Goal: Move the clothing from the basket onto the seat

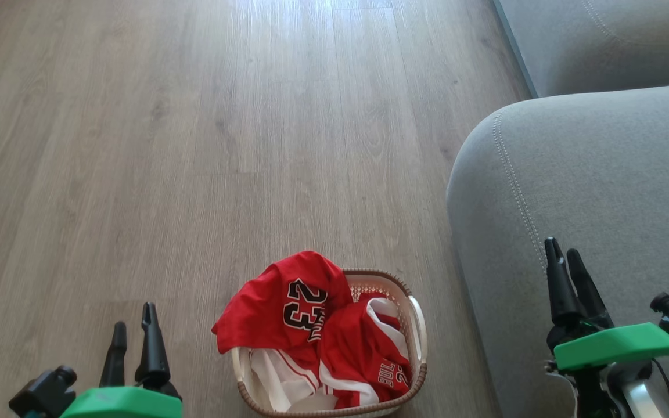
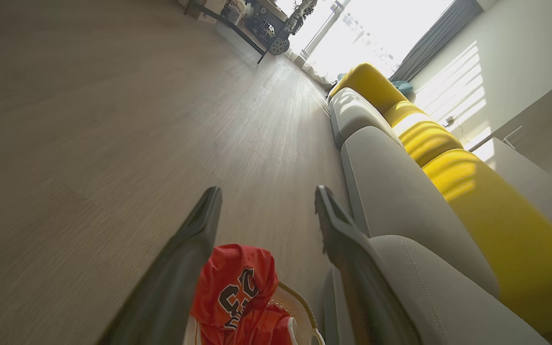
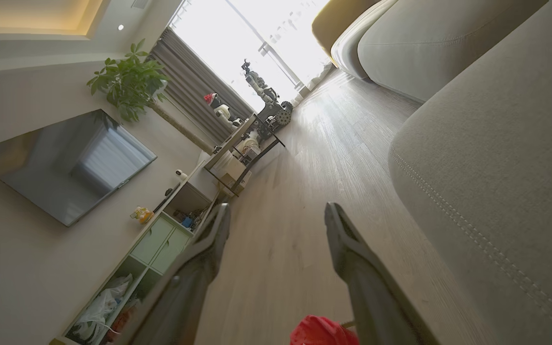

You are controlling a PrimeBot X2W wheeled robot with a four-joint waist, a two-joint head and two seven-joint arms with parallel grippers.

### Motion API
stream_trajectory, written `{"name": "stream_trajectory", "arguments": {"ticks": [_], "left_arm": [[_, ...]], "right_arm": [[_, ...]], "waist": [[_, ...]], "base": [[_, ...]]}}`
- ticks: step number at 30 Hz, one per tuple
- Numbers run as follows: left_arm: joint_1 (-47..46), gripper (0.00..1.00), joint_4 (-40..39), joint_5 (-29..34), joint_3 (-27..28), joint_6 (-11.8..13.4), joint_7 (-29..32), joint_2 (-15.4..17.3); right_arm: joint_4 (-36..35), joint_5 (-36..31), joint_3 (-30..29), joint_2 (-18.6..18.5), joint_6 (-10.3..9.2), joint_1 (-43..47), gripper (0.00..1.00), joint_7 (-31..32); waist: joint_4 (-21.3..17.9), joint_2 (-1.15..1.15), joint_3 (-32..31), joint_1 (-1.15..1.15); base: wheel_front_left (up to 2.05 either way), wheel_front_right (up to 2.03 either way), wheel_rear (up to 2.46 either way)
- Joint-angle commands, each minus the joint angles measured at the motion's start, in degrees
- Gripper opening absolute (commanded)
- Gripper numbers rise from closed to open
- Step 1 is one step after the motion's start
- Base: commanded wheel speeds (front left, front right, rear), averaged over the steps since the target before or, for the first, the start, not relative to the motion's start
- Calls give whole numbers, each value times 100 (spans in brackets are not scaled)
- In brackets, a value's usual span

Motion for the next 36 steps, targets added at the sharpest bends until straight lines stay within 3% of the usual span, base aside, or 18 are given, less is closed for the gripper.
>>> {"name": "stream_trajectory", "arguments": {"ticks": [1, 36], "left_arm": [[-28, 100, -176, 225, 57, 15, -85, 76], [83, 100, 149, 2612, -56, 150, -661, 98]], "right_arm": [[-154, -271, -31, -17, -1, -56, 100, -64], [128, -3134, -485, 425, -1, 63, 100, -106]], "waist": [[1, 0, -7, 0], [5, 0, -55, 0]], "base": [[0, 0, 0], [0, 0, 0]]}}
